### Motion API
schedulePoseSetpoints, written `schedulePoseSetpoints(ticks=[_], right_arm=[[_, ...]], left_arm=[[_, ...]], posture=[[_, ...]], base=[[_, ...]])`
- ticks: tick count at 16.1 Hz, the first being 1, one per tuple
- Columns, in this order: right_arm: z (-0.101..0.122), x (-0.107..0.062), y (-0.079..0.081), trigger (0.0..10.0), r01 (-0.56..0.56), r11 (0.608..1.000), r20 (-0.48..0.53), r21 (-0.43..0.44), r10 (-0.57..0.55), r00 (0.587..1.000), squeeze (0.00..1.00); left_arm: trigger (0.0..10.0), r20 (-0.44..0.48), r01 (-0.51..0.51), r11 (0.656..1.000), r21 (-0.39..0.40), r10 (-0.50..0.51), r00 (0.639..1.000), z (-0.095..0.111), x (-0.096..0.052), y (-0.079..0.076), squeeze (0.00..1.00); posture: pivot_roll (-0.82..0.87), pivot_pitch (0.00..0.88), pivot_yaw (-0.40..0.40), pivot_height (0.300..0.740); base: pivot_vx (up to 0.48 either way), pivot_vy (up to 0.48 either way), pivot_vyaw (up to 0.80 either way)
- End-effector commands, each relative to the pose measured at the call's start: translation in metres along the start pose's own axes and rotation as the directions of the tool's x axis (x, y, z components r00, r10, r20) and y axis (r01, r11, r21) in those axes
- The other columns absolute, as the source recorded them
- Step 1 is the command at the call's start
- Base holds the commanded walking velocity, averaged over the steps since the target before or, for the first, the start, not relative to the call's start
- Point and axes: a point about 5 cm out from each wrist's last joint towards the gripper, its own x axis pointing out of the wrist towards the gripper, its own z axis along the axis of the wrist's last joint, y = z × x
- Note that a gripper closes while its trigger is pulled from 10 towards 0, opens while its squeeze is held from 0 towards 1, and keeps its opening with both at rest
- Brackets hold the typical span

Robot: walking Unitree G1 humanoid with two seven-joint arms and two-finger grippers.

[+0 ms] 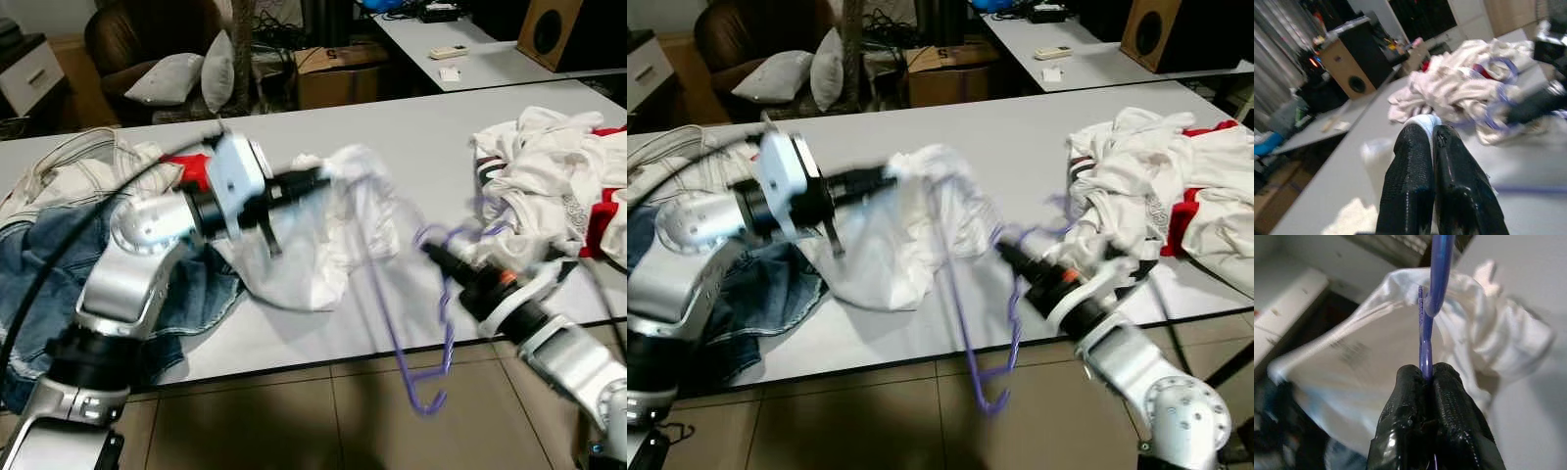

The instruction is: Hang hanger

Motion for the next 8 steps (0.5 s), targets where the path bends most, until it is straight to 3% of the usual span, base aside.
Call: schedulePoseSetpoints(ticks=[1, 2, 4, 7, 8], right_arm=[[-0.008, 0.001, -0.005, 10.0, 0.022, 0.999, -0.032, 0.033, -0.021, 0.999, 0.0], [-0.011, 0.005, -0.004, 10.0, 0.004, 0.994, -0.011, 0.11, -0.003, 1.0, 0.0], [-0.011, 0.015, -0.004, 10.0, 0.0, 0.982, 0.019, 0.191, -0.003, 1.0, 0.0], [-0.009, 0.048, -0.012, 10.0, 0.059, 0.935, 0.045, 0.349, -0.08, 0.996, 0.0], [-0.015, 0.062, -0.015, 10.0, 0.119, 0.925, -0.002, 0.361, -0.127, 0.992, 0.0]], left_arm=[[0.0, -0.041, 0.061, 0.998, 0.014, -0.06, 0.997, -0.003, -0.002, -0.007, 0.0], [0.0, -0.111, 0.122, 0.992, 0.035, -0.118, 0.987, -0.014, -0.004, -0.014, 0.0], [0.0, -0.134, 0.149, 0.989, 0.021, -0.145, 0.98, -0.019, -0.005, -0.019, 0.0], [0.0, -0.185, 0.222, 0.975, -0.014, -0.22, 0.958, -0.03, 0.0, -0.031, 0.0], [0.0, -0.2, 0.212, 0.977, 0.0, -0.208, 0.958, -0.033, 0.003, -0.032, 0.0]], posture=[[0.01, 0.0, 0.084, 0.74], [0.02, 0.0, 0.082, 0.74], [0.01, 0.0, 0.088, 0.74], [0.01, 0.0, 0.094, 0.74], [0.02, 0.0, 0.093, 0.74]], base=[[0.0, 0.0, 0.0], [0.0, 0.0, 0.0], [0.0, 0.0, 0.0], [0.0, 0.0, 0.0], [0.0, 0.0, 0.0]])
